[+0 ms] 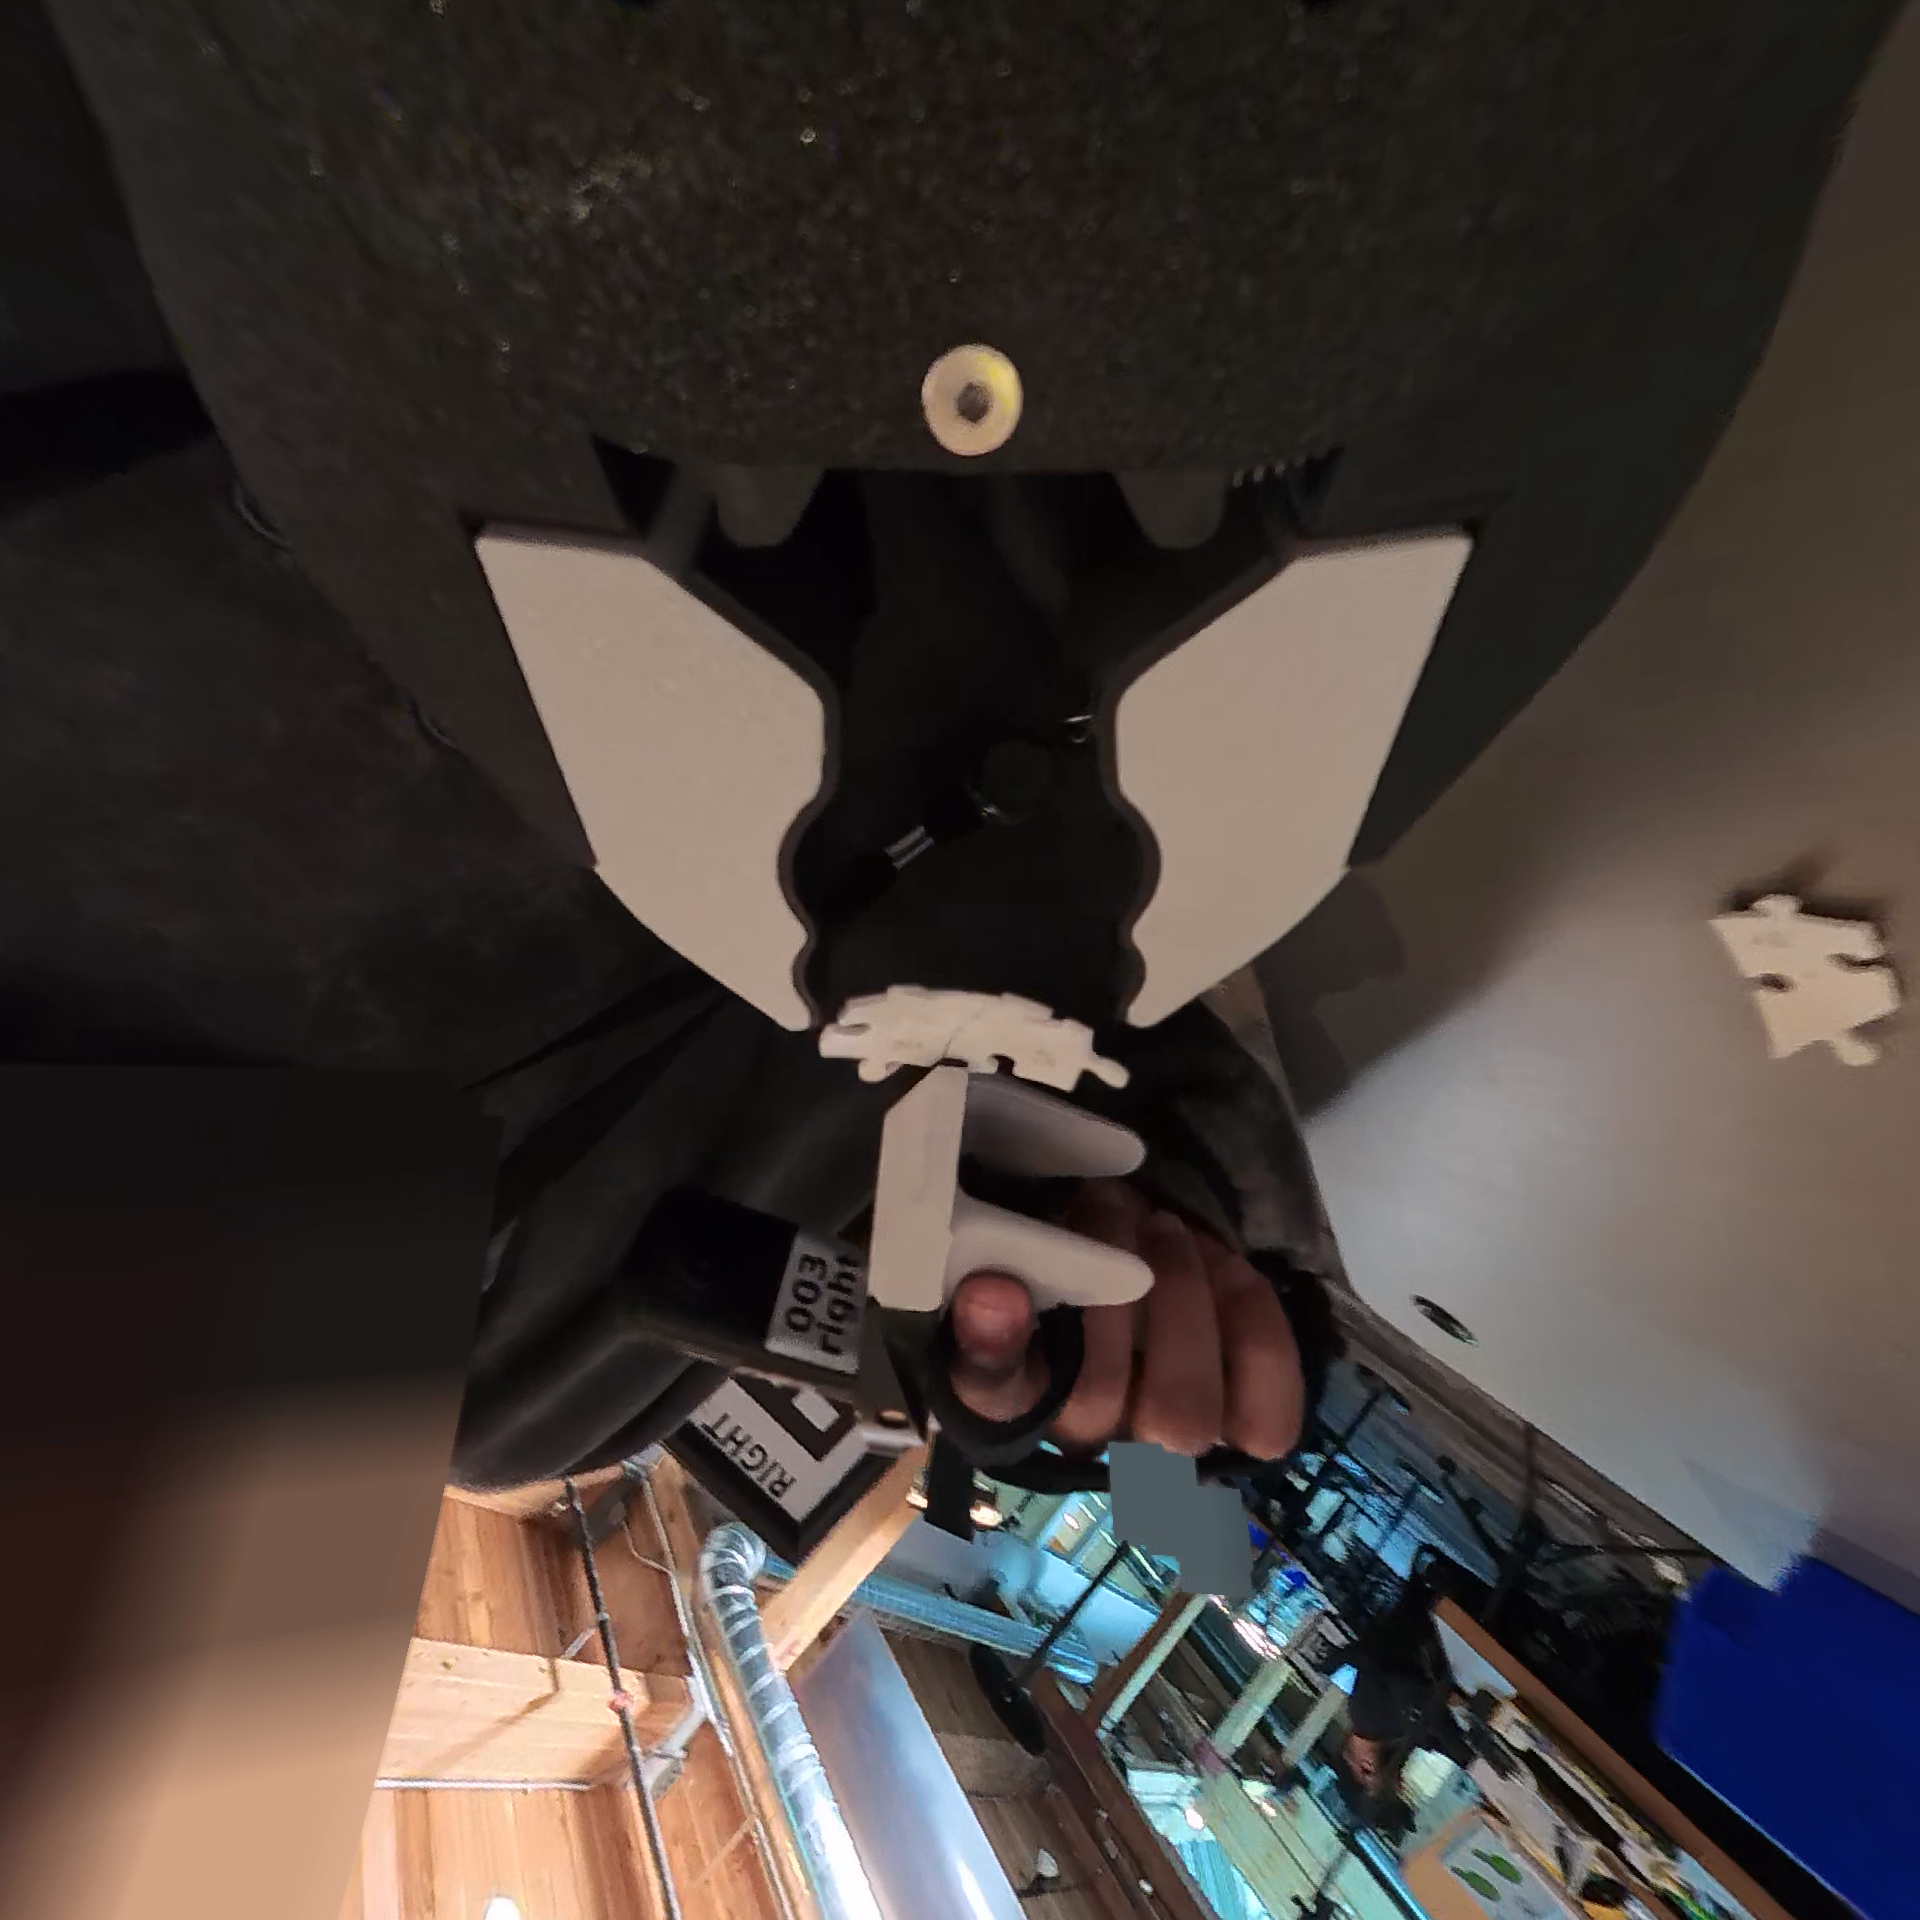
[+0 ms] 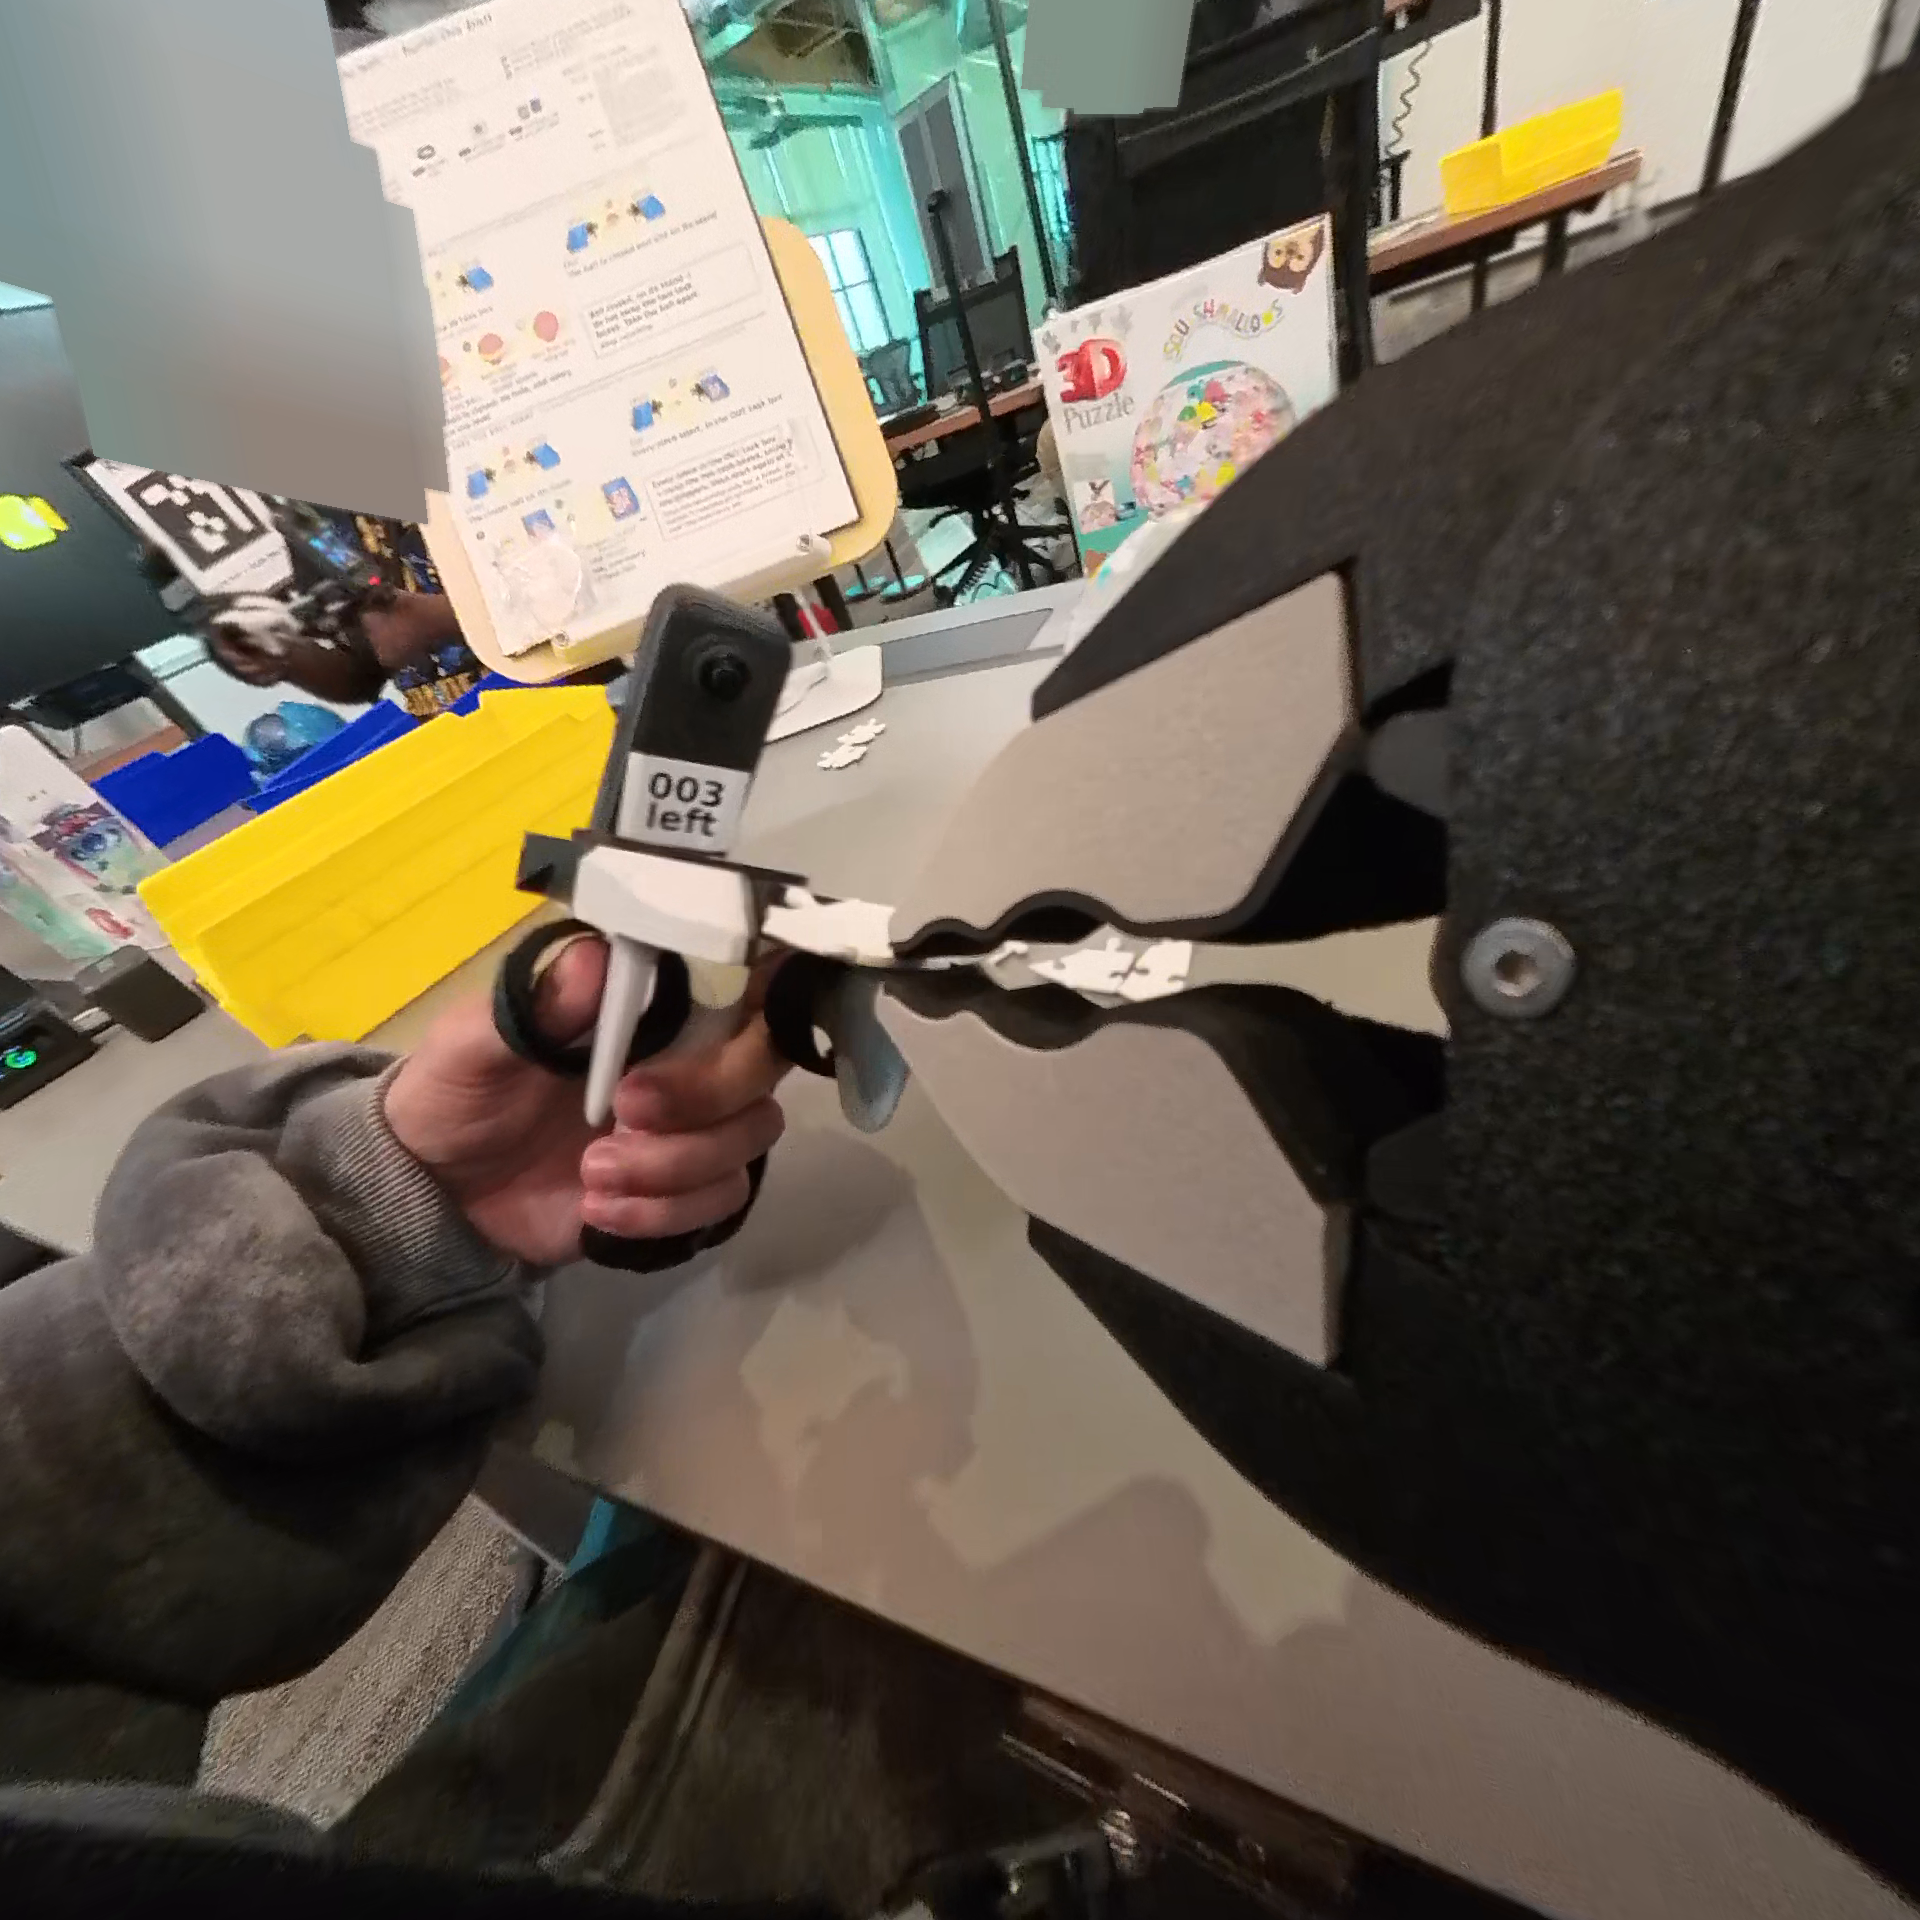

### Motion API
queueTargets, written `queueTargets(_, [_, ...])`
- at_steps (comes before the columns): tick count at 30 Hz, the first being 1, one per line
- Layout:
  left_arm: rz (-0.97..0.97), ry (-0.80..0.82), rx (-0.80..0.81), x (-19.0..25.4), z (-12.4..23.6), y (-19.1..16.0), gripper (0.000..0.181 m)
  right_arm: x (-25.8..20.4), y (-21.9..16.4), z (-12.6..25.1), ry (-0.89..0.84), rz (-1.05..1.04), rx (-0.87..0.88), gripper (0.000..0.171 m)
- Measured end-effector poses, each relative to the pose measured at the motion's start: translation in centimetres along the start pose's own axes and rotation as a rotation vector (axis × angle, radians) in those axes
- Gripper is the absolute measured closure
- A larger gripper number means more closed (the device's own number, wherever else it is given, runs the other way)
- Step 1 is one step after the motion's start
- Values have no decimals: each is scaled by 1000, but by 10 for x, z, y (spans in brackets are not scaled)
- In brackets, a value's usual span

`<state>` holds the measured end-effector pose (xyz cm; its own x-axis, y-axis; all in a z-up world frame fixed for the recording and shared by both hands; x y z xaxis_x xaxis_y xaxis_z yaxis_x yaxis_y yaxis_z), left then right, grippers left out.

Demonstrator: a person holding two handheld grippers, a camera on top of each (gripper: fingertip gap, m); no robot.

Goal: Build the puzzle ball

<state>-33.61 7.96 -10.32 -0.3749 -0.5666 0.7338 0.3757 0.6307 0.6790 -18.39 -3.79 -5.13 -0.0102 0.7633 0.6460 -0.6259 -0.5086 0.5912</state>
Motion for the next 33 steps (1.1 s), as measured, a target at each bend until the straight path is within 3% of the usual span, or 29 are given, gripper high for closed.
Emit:
queueTargets(4, [-18,184,95,-7,24,7,117,8,-17,3,-20,-36,-113,169])
queueTargets(7, [-128,456,105,-12,45,15,116,23,-44,6,-36,-98,-230,169])
queueTargets(10, [-272,726,55,-19,54,25,125,41,-74,-2,-39,-143,-362,169])
queueTargets(13, [-381,871,65,-24,64,41,149,54,-95,-23,-12,-157,-441,169])
queueTargets(14, [-400,929,78,-27,69,50,150,58,-99,-32,0,-139,-461,169])
queueTargets(16, [-437,996,106,-33,78,70,147,68,-108,-49,7,-86,-511,169])
queueTargets(17, [-439,1025,109,-37,81,82,134,73,-112,-55,-5,-72,-529,169])
queueTargets(18, [-430,1043,99,-43,83,94,114,79,-116,-61,-10,-74,-538,169])
queueTargets(20, [-419,1062,66,-55,84,114,96,89,-124,-68,-7,-90,-551,169])
queueTargets(25, [-395,996,-1,-89,81,138,88,104,-142,-74,84,-145,-557,169])
queueTargets(33, [-387,880,-52,-124,82,139,81,117,-151,-84,221,-156,-552,169])
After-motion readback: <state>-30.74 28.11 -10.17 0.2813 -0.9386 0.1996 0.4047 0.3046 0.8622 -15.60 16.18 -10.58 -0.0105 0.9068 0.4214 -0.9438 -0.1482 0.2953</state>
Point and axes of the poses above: each gripper's, where its closed fingertips meet, z back along the fingers, y out of its top, x = y × z across the jaws, the point moved 10 cm from there along z, back along the fingers, and after that the axes turned 13 degrees about y, right-handed, at the moved point
